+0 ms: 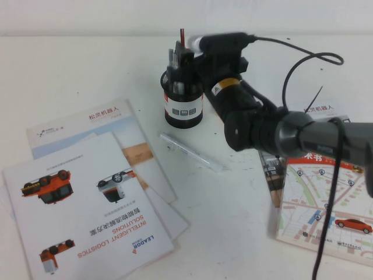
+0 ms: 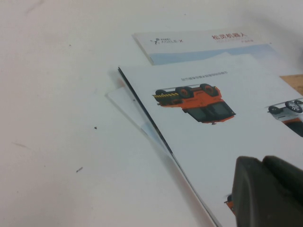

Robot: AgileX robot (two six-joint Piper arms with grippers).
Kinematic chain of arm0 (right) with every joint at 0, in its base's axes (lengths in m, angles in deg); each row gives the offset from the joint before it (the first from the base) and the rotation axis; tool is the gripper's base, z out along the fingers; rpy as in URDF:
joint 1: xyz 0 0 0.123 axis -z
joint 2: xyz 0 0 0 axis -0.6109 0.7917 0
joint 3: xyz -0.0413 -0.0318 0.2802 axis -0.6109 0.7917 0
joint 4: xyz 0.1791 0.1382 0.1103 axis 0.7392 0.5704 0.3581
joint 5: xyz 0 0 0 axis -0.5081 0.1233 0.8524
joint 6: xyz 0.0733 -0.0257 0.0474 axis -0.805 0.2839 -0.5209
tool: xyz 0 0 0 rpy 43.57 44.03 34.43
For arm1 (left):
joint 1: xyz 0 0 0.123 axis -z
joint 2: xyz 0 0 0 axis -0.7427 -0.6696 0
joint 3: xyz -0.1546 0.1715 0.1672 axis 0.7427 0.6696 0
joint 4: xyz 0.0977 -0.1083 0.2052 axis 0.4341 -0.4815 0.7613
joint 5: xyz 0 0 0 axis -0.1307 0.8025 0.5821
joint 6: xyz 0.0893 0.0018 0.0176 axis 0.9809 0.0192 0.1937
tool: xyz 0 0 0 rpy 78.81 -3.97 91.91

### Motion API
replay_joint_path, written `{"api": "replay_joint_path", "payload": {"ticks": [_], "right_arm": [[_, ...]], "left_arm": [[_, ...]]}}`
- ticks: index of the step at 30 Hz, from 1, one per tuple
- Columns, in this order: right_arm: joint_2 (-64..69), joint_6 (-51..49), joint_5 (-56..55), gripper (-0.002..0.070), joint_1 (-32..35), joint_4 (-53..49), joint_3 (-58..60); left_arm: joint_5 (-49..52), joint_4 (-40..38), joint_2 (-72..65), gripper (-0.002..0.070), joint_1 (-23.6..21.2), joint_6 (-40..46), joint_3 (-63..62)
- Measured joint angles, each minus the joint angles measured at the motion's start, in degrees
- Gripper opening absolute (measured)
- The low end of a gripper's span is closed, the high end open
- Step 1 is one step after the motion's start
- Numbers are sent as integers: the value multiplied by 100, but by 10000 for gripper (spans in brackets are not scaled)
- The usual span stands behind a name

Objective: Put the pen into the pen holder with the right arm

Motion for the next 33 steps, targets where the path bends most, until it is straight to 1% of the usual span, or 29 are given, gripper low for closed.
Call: {"api": "replay_joint_path", "payload": {"ticks": [2,3,5,6,7,9,11,13,19,22,27,33], "right_arm": [[-172,-10,113,365,0,318,0],[-300,-9,233,313,0,454,0],[-585,-9,554,159,0,645,0],[-765,-9,790,99,0,704,0],[-957,-9,1118,60,0,731,0],[-1304,-9,1632,18,0,730,0],[-1693,-9,1980,-2,-10,654,98],[-2090,-9,2075,-11,-37,550,378],[-3195,-9,1408,-19,-353,357,1924],[-3772,-9,1197,-19,-473,15,2715],[-4570,-9,1142,-19,-614,-663,3835],[-5362,-9,1133,-19,-649,-853,4751]], "left_arm": [[0,0,0,-2,0,0,0],[0,0,0,-3,0,0,0],[0,0,0,-3,0,0,0],[0,0,0,-2,0,0,0],[0,0,0,-3,0,0,0],[0,0,0,-3,0,0,0],[0,0,0,-2,0,0,0],[0,0,0,-3,0,0,0],[0,0,0,-2,0,0,0],[0,0,0,-3,0,0,0],[0,0,0,-3,0,0,0],[0,0,0,-3,0,0,0]]}}
